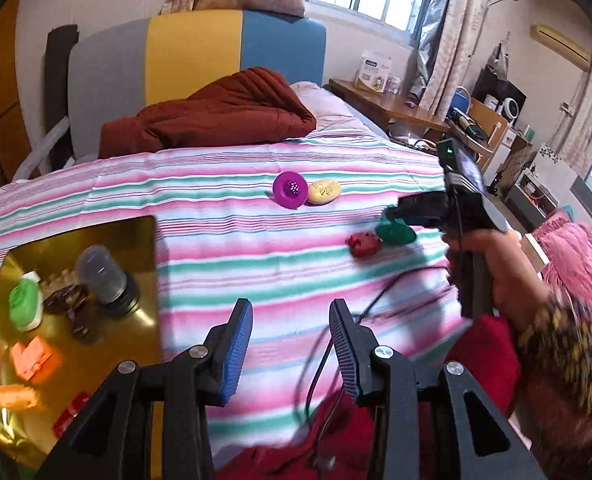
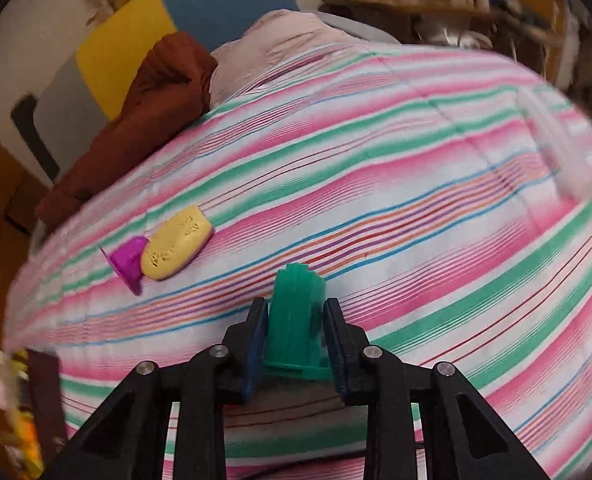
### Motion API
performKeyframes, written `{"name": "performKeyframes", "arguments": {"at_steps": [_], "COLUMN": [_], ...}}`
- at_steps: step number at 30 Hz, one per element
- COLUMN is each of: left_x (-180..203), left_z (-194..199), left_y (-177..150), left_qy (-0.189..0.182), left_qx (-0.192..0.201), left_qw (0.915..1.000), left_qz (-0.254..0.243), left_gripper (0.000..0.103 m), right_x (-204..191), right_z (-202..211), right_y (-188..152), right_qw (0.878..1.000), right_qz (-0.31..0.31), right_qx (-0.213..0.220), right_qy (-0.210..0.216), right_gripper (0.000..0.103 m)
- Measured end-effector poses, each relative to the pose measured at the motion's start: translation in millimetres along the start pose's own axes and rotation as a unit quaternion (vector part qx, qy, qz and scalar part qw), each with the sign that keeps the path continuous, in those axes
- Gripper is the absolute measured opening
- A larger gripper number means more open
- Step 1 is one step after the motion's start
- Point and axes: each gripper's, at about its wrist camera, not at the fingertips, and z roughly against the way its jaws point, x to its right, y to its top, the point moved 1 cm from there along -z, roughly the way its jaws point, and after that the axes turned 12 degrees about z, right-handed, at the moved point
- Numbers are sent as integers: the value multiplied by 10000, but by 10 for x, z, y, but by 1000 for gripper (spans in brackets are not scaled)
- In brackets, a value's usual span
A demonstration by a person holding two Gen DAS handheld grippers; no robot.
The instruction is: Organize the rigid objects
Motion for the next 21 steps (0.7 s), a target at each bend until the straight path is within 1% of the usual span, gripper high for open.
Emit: {"name": "performKeyframes", "arguments": {"at_steps": [1, 2, 3, 4, 5, 6, 7, 8, 9, 10, 12, 15, 16, 18, 19, 21], "left_x": [37, 73, 114, 180, 206, 272, 326, 371, 430, 487, 588, 647, 667, 712, 747, 795], "left_z": [-70, -139, -229, -350, -403, -507, -585, -637, -719, -802, -976, -1191, -1292, -1461, -1575, -1726], "left_y": [48, 82, 125, 181, 202, 239, 259, 271, 283, 296, 324, 372, 395, 407, 401, 385], "left_qy": [-13, -12, 29, 11, -18, -6, -14, -33, -30, -6, -72, -182, -199, -273, -304, -313], "left_qx": [-44, -85, -136, -221, -262, -322, -380, -429, -495, -550, -693, -858, -977, -1163, -1297, -1404], "left_qw": [10000, 10000, 9999, 9997, 9996, 9993, 9992, 9990, 9987, 9985, 9976, 9961, 9949, 9925, 9907, 9891], "left_qz": [30, 48, 77, 119, 139, 164, 154, 135, 98, 32, -40, 77, 160, 244, 269, 301], "left_gripper": [40, 40, 40, 40, 40, 40, 40, 40, 40, 40, 40, 40, 40, 44, 44, 45], "right_x": [-25, -43, -55, -74, -97, -45, -24, -32, -11, 13, 95, 210, 225, 219, 220, 278], "right_z": [70, 91, 57, -11, -95, -221, -249, -269, -271, -225, -90, 77, 105, 77, 22, -126], "right_y": [13, 19, 50, 74, 61, 68, 18, 9, 10, 9, 29, 69, 68, 51, 49, 46], "right_qw": [9997, 9995, 9994, 9996, 9996, 9992, 9987, 9984, 9986, 9990, 9995, 9971, 9967, 9973, 9978, 9979], "right_qz": [113, 182, 243, 254, 245, 267, 297, 313, 275, 171, -57, -382, -420, -421, -422, -509], "right_qx": [160, 212, 173, 49, -165, -305, -417, -476, -444, -335, 21, 552, 621, 553, 467, 347], "right_qy": [-114, -172, -176, -83, 24, 45, 20, 61, 121, 231, 312, 346, 310, 241, 201, 190], "right_gripper": [28, 29, 29, 30, 31, 32, 34, 34, 31, 31, 31, 31, 31, 31, 31, 31]}}
